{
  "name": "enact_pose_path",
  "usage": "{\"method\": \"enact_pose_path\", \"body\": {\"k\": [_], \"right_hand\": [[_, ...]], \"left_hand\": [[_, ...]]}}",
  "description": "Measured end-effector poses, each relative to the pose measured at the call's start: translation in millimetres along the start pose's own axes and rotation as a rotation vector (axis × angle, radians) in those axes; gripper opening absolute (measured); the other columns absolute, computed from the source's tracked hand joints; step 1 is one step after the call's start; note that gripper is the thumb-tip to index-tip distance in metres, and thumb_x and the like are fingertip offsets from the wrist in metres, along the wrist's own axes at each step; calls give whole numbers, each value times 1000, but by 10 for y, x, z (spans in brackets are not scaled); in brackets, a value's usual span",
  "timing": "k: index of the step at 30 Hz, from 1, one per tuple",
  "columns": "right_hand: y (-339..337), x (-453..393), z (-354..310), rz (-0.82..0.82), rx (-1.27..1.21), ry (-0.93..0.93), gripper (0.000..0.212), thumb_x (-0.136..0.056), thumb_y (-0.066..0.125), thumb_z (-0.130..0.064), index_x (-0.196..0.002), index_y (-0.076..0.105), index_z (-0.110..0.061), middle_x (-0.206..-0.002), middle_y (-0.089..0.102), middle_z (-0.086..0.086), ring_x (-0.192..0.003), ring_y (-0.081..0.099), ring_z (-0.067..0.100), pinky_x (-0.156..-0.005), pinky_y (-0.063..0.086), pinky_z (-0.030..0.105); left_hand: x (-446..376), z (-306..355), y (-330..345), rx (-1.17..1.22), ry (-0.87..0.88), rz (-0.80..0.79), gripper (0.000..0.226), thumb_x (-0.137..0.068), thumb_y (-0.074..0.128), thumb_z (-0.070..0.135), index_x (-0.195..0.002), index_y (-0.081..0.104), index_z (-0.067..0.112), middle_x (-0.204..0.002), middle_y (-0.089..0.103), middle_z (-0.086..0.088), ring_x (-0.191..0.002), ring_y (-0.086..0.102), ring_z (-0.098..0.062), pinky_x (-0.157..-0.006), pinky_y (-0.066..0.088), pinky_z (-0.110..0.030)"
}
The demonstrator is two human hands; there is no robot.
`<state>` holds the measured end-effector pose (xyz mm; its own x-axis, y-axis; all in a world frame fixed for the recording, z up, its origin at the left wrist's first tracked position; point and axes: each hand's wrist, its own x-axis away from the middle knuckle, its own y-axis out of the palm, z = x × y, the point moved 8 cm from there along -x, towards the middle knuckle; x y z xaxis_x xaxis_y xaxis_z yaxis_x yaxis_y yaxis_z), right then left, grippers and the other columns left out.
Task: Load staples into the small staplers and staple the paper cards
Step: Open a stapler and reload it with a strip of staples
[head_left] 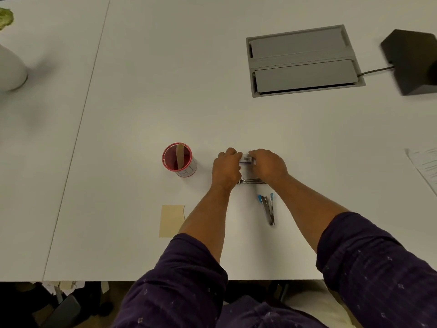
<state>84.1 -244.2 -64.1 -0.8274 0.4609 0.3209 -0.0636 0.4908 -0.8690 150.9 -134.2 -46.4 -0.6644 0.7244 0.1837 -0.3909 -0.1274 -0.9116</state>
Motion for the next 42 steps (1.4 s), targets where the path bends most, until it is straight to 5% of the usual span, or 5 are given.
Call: {"method": "enact_pose_path", "body": {"k": [10, 16, 20, 32, 42], "right_hand": [[65, -102, 116, -11, 36, 27, 21, -103, 50, -25, -103, 65, -10, -93, 69, 7, -72, 54, 20, -68, 47, 32], [33, -102, 74, -33, 89, -60, 22, -99, 55, -18, -113, 72, -18, -102, 67, 5, -84, 63, 23, -75, 53, 34], [1, -98, 79, -18, 74, -82, 17, -96, 58, -15, -98, 74, -15, -100, 67, 6, -83, 65, 26, -70, 52, 36], [-90, -6, 205, 59, -167, -124, 27, -89, 71, -17, -114, 73, -7, -114, 62, 9, -95, 66, 26, -83, 54, 42], [-91, 89, 203, 84, -121, -201, 25, -95, 65, -17, -117, 75, -18, -124, 58, 1, -93, 65, 24, -75, 57, 40]], "left_hand": [[-169, 21, 142, 63, -31, -62, 36, -85, 62, -7, -117, 67, 7, -116, 50, -9, -98, 56, -27, -76, 55, -39], [-188, 43, 168, 53, -31, -51, 25, -78, 64, -11, -98, 72, 1, -113, 52, -8, -89, 58, -28, -73, 52, -35], [-161, -7, 171, 79, -34, -25, 29, -81, 68, -6, -108, 74, 3, -114, 52, -7, -85, 61, -27, -70, 49, -29], [-118, -132, 195, 187, -105, 8, 43, -84, 71, -2, -126, 65, 6, -115, 49, -6, -93, 60, -23, -82, 53, -29], [-141, -165, 204, 208, -122, -1, 39, -86, 70, 1, -124, 66, 10, -107, 46, 2, -84, 49, -10, -71, 41, -22]]}}
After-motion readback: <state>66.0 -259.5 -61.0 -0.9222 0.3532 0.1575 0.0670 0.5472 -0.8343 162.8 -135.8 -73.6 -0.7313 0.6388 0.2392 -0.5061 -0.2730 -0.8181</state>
